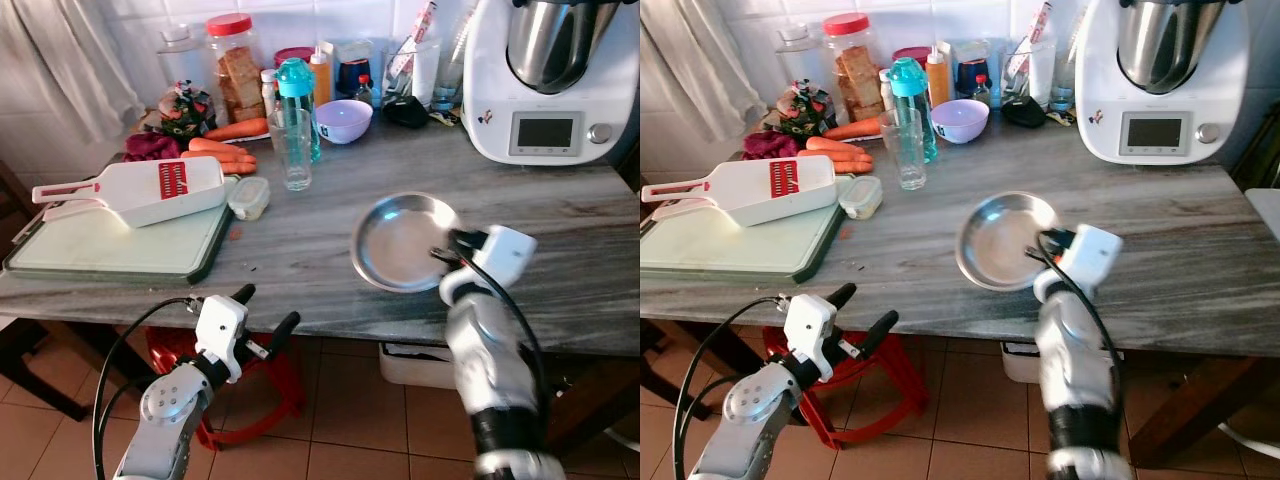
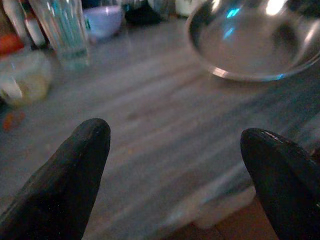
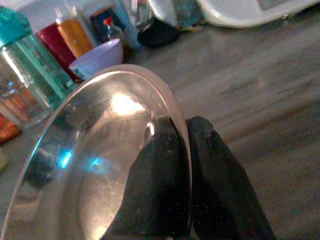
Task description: Setting the table
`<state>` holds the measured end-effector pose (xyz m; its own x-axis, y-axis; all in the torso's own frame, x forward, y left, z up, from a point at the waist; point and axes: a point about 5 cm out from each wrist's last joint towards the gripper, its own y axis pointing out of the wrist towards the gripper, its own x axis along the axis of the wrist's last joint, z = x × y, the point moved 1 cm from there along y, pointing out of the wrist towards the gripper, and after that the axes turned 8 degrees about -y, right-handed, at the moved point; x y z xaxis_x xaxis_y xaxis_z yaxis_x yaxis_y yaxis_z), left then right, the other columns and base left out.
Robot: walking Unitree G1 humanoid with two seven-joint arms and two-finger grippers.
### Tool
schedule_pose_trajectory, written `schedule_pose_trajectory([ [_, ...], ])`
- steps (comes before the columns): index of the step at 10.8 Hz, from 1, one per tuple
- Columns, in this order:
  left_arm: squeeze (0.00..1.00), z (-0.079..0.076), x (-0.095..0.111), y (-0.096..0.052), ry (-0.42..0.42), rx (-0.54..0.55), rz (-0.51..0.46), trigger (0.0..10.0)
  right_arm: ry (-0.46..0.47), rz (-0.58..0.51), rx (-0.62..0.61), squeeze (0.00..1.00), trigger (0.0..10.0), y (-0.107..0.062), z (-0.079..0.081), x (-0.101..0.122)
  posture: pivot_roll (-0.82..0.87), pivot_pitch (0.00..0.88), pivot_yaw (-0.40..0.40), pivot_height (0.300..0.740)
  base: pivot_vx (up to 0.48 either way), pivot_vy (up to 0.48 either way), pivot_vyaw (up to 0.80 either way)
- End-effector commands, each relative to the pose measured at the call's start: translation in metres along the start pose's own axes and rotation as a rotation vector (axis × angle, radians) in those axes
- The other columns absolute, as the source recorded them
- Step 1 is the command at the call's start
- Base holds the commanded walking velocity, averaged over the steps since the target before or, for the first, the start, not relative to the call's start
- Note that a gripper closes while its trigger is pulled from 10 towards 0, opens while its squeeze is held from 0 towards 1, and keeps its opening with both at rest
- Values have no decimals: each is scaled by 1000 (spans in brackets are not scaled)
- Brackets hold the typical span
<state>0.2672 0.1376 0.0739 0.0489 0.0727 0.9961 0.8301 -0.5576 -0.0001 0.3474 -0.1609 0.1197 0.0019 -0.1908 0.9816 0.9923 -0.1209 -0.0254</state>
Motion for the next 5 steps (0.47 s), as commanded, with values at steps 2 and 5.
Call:
schedule_pose_trajectory([
  [2, 0, -2, 9, -2, 18, -58, -21, 10000, 32, 47, 22, 0, 10000, 7, 13, -6, 80, 0, 79, 740, 0, 0, 0],
  [5, 0, -6, 5, -1, 24, -94, 4, 10000, 14, 146, 12, 0, 10000, 11, 22, -20, 80, 0, 82, 740, 0, 0, 0],
])
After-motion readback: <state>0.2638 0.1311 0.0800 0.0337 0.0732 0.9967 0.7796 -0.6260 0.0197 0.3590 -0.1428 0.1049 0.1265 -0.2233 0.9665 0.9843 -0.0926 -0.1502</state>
